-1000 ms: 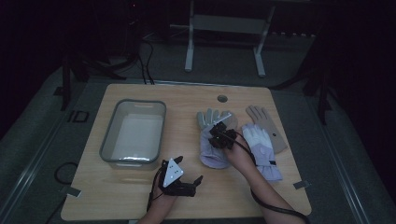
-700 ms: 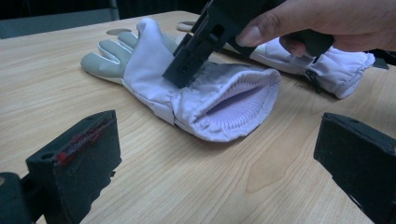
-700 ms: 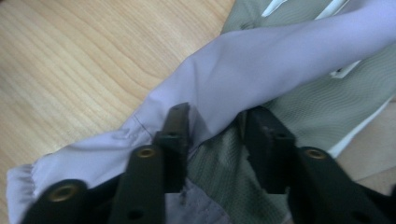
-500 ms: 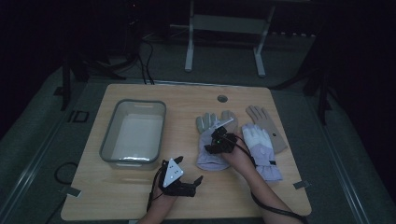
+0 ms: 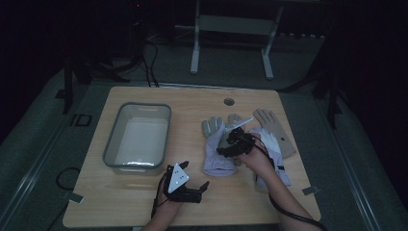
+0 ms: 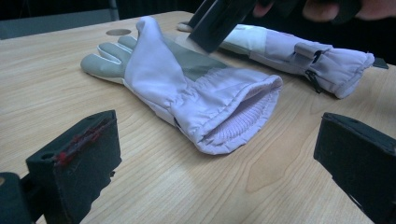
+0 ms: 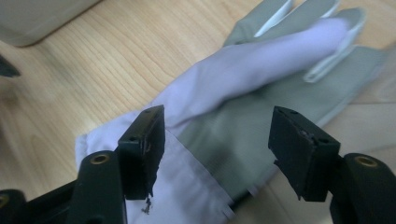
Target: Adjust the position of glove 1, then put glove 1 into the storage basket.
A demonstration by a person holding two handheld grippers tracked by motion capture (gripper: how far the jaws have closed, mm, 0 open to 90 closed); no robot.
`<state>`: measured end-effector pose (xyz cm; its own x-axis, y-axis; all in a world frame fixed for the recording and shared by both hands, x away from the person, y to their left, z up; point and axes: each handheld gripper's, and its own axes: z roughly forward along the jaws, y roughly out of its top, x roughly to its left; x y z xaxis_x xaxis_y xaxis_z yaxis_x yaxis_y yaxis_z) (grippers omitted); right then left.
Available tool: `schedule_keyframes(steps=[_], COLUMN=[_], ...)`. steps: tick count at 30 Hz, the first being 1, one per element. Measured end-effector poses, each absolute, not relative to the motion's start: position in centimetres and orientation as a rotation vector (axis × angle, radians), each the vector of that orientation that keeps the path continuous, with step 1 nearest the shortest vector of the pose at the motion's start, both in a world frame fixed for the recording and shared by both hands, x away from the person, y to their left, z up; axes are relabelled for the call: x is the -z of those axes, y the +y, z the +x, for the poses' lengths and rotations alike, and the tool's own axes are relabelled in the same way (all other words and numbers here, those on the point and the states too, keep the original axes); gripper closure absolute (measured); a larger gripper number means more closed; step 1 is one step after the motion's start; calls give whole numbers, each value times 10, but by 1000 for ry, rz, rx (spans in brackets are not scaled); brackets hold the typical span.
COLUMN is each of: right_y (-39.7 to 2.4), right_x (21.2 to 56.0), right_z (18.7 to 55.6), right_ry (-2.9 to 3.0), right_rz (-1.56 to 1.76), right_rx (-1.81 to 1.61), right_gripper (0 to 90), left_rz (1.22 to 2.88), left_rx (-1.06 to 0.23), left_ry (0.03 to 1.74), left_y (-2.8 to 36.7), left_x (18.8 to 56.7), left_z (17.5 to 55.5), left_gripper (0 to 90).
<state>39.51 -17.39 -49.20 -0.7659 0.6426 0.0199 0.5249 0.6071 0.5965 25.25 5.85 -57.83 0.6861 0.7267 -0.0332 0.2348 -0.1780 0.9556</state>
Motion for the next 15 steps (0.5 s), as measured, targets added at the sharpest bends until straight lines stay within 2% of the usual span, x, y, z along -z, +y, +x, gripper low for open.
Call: schedule_keyframes(steps=[14, 15], right_y=[-247, -262], right_x=[461, 459], right_z=[380, 377], right_ry=[2580, 2563], right_rz=[930, 929], right_rx=[-856, -841], right_gripper=[396, 396], left_rz=[1736, 1737], left_rx=[-528, -529], left_ry=[777, 777], left_y=[58, 58], left_x=[578, 578], left_z=[253, 253], left_gripper=[7, 7])
